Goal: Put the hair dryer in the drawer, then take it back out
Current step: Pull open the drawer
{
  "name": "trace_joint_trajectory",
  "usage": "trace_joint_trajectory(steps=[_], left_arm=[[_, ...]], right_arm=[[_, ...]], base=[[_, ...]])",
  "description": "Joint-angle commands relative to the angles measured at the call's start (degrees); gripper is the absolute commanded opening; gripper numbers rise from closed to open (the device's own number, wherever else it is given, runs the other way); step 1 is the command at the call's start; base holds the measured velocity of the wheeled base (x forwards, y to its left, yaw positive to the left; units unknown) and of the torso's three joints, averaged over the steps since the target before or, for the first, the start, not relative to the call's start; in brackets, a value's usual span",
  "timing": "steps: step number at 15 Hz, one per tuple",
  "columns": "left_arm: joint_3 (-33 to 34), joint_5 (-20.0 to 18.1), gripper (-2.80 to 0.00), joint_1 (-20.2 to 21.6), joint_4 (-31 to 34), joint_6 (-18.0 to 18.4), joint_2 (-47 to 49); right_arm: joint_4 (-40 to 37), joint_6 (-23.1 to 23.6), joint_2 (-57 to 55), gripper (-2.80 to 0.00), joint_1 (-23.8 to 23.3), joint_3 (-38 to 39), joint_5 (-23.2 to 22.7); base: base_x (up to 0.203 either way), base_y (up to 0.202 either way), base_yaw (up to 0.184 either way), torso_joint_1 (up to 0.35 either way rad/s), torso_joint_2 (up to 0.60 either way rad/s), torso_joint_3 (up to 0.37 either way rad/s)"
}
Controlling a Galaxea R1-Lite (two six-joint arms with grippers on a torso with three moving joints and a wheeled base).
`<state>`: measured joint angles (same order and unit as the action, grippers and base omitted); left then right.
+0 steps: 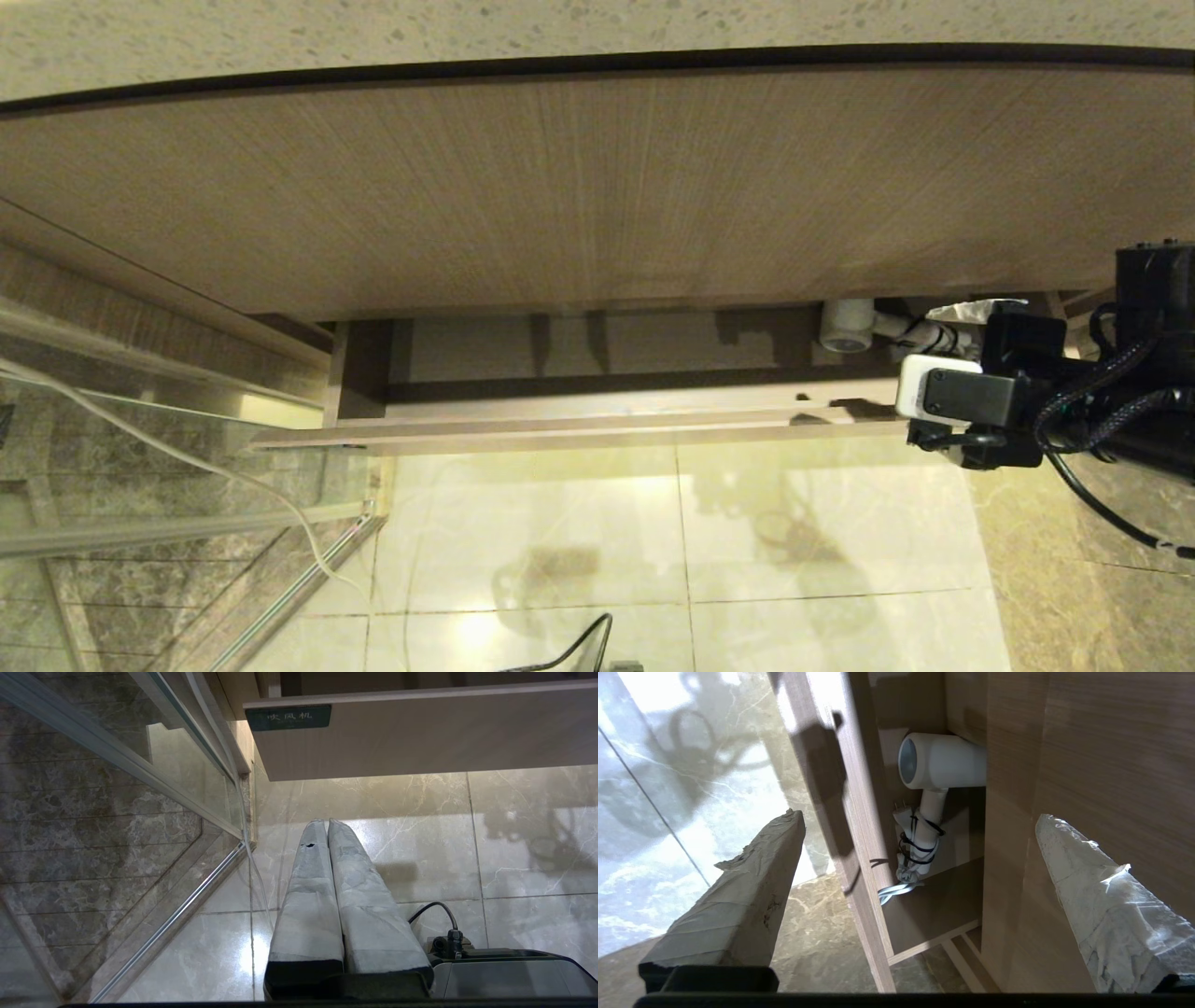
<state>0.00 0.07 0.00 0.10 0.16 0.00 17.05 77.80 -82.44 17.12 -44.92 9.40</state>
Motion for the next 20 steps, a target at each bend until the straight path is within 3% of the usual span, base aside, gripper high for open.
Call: trace_joint_trajectory(steps=[1,5,6,13,17,20], left_arm=[[0.0,0.0,-2.80,0.0,0.0,0.0,0.0],[0.0,0.0,-2.80,0.0,0.0,0.0,0.0],[0.0,0.0,-2.80,0.0,0.0,0.0,0.0],[0.0,0.0,-2.80,0.0,0.0,0.0,0.0],[0.0,0.0,-2.80,0.0,0.0,0.0,0.0],[0.0,0.0,-2.80,0.0,0.0,0.0,0.0]], right_arm=[[0.1,0.1,1.1,0.00,0.0,0.5,0.1],[0.0,-0.6,3.4,0.00,-0.4,1.9,1.5],[-0.8,-0.5,4.0,-2.80,-1.0,1.9,1.3],[-7.2,-3.9,11.8,-2.80,-3.7,5.0,5.0],[-9.9,-5.8,14.4,-2.80,-12.0,5.8,8.1],[-10.4,-6.1,14.3,-2.80,-21.8,6.0,8.3]], base=[[0.000,0.000,0.000,0.000,0.00,0.000],[0.000,0.000,0.000,0.000,0.00,0.000],[0.000,0.000,0.000,0.000,0.00,0.000],[0.000,0.000,0.000,0.000,0.00,0.000],[0.000,0.000,0.000,0.000,0.00,0.000],[0.000,0.000,0.000,0.000,0.00,0.000]])
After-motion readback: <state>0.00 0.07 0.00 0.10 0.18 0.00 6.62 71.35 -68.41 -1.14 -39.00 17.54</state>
